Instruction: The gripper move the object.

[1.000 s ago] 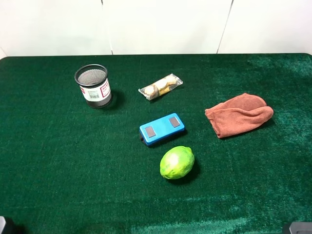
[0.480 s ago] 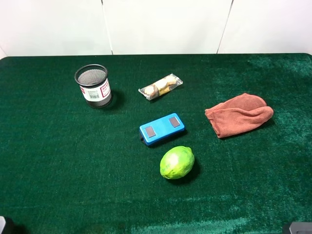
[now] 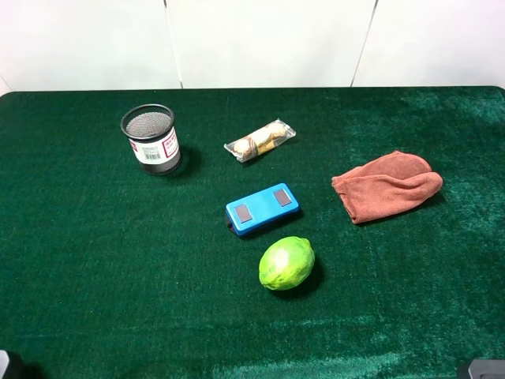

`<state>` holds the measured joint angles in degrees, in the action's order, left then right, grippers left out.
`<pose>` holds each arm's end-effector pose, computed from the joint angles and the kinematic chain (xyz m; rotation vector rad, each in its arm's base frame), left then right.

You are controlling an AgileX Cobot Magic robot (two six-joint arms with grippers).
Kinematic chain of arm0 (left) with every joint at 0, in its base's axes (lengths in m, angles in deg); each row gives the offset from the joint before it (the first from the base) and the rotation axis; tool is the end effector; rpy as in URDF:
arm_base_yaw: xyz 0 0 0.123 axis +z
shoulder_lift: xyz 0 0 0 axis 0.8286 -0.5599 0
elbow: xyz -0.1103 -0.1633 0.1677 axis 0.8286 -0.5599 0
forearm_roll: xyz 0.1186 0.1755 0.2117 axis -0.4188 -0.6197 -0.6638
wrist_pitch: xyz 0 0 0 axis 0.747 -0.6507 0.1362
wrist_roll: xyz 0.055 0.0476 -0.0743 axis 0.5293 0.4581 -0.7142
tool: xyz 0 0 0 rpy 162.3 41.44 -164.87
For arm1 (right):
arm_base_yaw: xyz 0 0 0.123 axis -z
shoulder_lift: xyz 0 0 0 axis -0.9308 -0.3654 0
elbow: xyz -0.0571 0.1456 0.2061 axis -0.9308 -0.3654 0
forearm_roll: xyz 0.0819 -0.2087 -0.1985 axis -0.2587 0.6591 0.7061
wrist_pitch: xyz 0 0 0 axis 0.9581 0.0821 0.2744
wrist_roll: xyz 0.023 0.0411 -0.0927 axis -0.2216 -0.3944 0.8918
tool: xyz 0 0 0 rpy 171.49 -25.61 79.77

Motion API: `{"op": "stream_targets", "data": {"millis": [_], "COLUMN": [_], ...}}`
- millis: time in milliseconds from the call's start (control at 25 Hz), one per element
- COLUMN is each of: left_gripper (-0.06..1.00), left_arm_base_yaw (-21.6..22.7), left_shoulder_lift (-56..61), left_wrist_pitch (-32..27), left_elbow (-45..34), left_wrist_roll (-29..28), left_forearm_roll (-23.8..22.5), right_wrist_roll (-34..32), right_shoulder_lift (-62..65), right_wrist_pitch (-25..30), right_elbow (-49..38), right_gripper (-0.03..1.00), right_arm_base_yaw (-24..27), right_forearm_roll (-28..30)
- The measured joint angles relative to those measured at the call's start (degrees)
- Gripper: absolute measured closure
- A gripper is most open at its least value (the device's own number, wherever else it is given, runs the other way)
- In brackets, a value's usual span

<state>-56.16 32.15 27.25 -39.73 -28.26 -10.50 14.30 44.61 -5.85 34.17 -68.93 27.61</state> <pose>0.0745 -0.0003 0.2949 0.0388 2.0406 0.0193 0.0763 -0.0070 0.2974 0.0989 2.0022 -0.0302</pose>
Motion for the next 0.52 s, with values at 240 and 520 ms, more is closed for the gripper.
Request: {"op": "stream_targets", "data": {"millis": [240,520], "left_gripper": [-0.02,-0.02], "left_arm_base_yaw": [0.0,0.0], "left_shoulder_lift": [0.0,0.0], "left_wrist_pitch": [0.0,0.0], "left_elbow": [0.0,0.0], "left_wrist_roll": [0.1,0.1], "left_forearm_roll": [0.0,0.0], "right_wrist_roll": [0.0,0.0], "right_shoulder_lift": [0.0,0.0], "right_wrist_pitch": [0.0,0.0], "right_elbow": [0.0,0.0], "right_gripper": [0.27,0.27], "right_arm_base_yaw": [0.0,0.0], "right_forearm_roll": [0.0,0.0]}}
